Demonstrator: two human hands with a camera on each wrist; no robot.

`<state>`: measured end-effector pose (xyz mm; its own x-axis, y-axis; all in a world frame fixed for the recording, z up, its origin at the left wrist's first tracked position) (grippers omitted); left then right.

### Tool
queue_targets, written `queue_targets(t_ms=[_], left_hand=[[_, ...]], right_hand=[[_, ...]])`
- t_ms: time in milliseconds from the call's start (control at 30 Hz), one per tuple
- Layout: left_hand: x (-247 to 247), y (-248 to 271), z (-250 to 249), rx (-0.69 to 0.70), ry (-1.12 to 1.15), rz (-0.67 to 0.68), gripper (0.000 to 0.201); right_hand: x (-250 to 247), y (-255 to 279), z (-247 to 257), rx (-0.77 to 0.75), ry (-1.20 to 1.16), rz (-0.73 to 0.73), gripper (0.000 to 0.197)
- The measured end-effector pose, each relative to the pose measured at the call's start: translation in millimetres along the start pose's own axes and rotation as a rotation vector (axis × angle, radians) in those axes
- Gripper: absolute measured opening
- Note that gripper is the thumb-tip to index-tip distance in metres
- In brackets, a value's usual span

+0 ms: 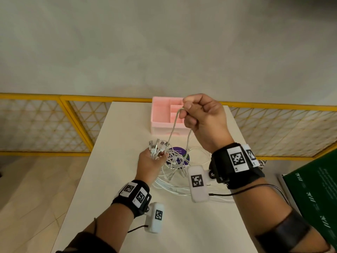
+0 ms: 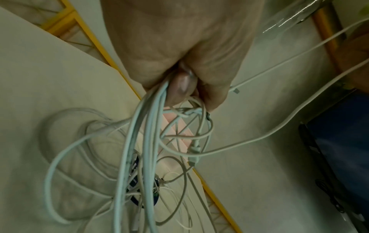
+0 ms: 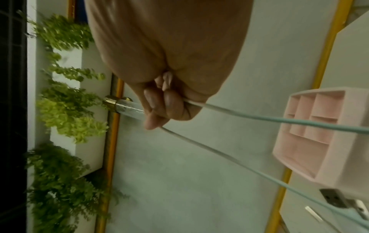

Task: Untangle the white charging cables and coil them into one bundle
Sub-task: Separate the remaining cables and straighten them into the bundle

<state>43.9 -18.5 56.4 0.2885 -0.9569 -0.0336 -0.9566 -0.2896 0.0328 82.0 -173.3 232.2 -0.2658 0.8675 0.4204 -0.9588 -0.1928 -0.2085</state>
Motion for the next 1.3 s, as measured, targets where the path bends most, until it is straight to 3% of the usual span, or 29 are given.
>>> queue_targets(t_ms=[133,267,333,400,500,533,600,667,733,800,900,1033,1133,1200,1300], left_hand=[[-1.6,-4.7,2.1,0.017,-0.051,0.006,0.015],[-7.1,-5.7,8.3,-0.065,-0.045,-0.011,0.014],[-9.9,-5.5,12.6,-0.121,-0.005,-0.048,0.015],[-13.5,-6.1,15.0,-0.142,0.025,-0.087,0.02],[-11.1,-5.3,12.5,-0.145,0.065,-0.052,0.018],[-8.5,-4.5,10.5,-0.147,0.078,-0.034,0.015],[-3.5,-3.5,5.2,-0.13,0.09,0.0,0.014],[0.7,-3.9,0.9,-0.105,0.052,0.015,0.016],[3.5,-5.1,-0.3,-0.089,0.018,0.025,0.018],[6.8,-3.2,-2.9,-0.076,0.013,0.049,0.017],[8.7,-2.0,-3.8,-0.065,0.017,0.055,0.016],[0.3,-6.1,-3.1,-0.074,0.045,0.045,0.021],[0.8,-0.9,-2.1,-0.068,0.043,0.05,0.018],[-0.8,0.0,-0.3,-0.038,0.057,0.05,0.017],[-4.0,-2.5,1.0,-0.018,0.034,0.061,0.021]], right_hand=[[-15.2,0.8,19.6,-0.116,-0.068,-0.089,0.021],[-65.4,-2.4,27.9,-0.126,-0.067,-0.401,0.028],[-101.8,0.0,17.2,-0.029,0.164,-0.6,0.029],[-136.6,3.5,-3.8,0.156,0.495,-0.688,0.031],[-159.9,11.2,-35.6,0.422,0.955,-0.516,0.035],[-156.5,14.2,-41.4,0.45,1.106,-0.434,0.038],[-134.0,17.3,-44.7,0.342,1.296,-0.296,0.046],[-98.4,18.6,-52.3,0.234,1.259,-0.086,0.04],[-67.6,21.2,-70.6,0.295,1.259,0.21,0.028],[-51.8,26.7,-85.7,0.399,1.196,0.365,0.024],[-45.6,27.7,-92.9,0.45,1.014,0.303,0.037],[-37.2,26.6,-107.1,0.519,0.888,0.257,0.038],[-40.9,25.8,-113.0,0.496,0.916,0.31,0.025],[-45.6,23.5,-110.0,0.476,0.907,0.239,0.017],[-51.1,17.2,-98.1,0.406,0.772,0.037,0.021]])
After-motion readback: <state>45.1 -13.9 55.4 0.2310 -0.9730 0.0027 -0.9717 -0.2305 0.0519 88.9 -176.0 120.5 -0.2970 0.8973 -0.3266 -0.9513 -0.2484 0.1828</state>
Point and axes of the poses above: each hand's wrist, its own y-axis away from the middle knuckle, its own x-axis out of the palm, z = x × y, the point moved 4 cm from there along -y, towards the middle knuckle
